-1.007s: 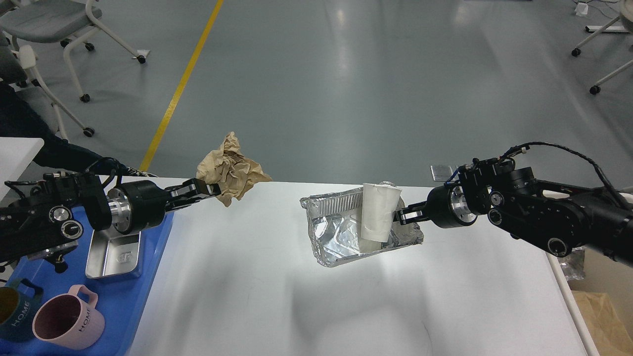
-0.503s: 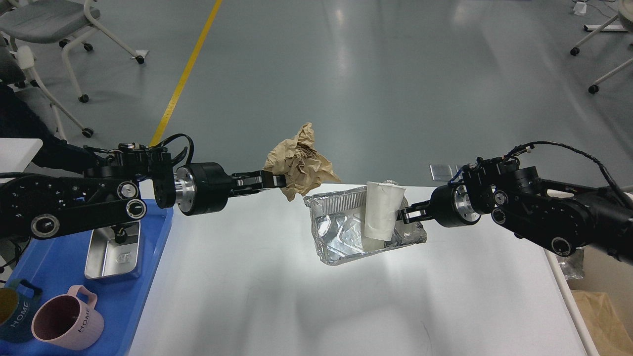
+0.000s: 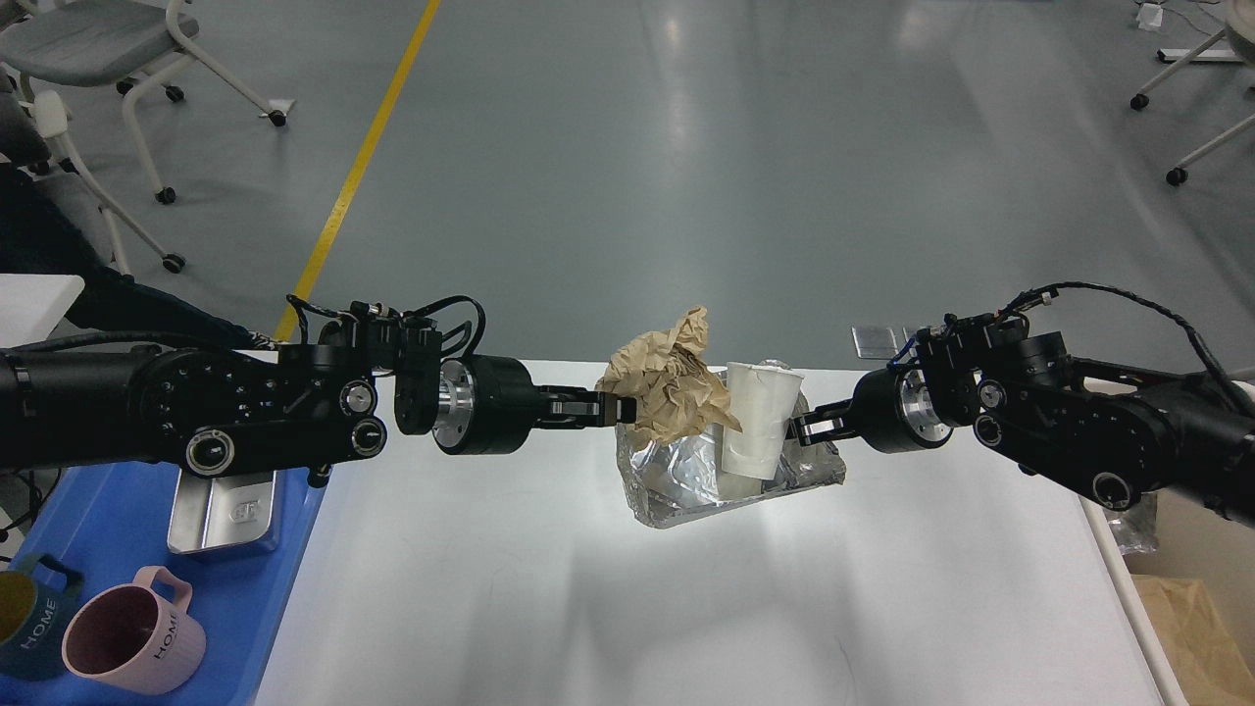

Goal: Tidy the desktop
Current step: 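Carry the crumpled paper into the foil tray and release it, then carry the loaded foil tray into the beige bin with the right gripper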

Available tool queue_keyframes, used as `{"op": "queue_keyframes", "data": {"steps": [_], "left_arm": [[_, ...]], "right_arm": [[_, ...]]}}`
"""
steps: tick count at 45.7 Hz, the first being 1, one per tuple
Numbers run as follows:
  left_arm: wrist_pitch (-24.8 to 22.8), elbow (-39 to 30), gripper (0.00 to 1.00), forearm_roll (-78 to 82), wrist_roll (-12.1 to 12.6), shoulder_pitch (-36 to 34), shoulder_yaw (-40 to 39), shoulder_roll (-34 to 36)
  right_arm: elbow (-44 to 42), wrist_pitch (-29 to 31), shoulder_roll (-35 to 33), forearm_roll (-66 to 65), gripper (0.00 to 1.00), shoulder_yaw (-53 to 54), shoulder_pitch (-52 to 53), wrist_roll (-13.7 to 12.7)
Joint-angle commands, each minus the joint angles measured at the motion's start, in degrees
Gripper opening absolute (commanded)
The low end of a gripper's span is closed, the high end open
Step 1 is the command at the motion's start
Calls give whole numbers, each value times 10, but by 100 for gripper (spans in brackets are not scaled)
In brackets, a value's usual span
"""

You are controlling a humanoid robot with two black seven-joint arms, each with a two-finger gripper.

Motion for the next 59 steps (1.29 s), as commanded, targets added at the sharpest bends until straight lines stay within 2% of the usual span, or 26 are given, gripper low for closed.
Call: {"op": "queue_keyframes", "data": {"steps": [1,8,13,18,27,35,41,50,59], "left_arm": [[0,3,7,0,0,4,9,-7],[0,4,13,-1,1,6,10,-7],[-1,4,34,-1,-1,6,9,-6],[-1,3,58,-1,0,6,8,-5],[0,3,83,-2,0,7,8,-9],[2,3,92,-13,0,6,1,-4],[11,4,94,-25,-1,7,-33,19],[17,13,95,-104,-1,61,-153,85],[21,43,96,-134,-2,187,-328,115]], "right_arm": [[0,0,-1,0,0,0,0,0],[0,0,-2,0,0,0,0,0],[0,0,0,1,0,0,0,0],[0,0,-1,0,0,0,0,0],[0,0,-2,1,0,1,0,0],[-1,0,-5,1,0,2,0,1],[-3,0,-9,13,0,3,-1,1],[-6,-2,-22,26,0,6,-5,1],[-10,-4,-53,75,0,5,-7,1]]}}
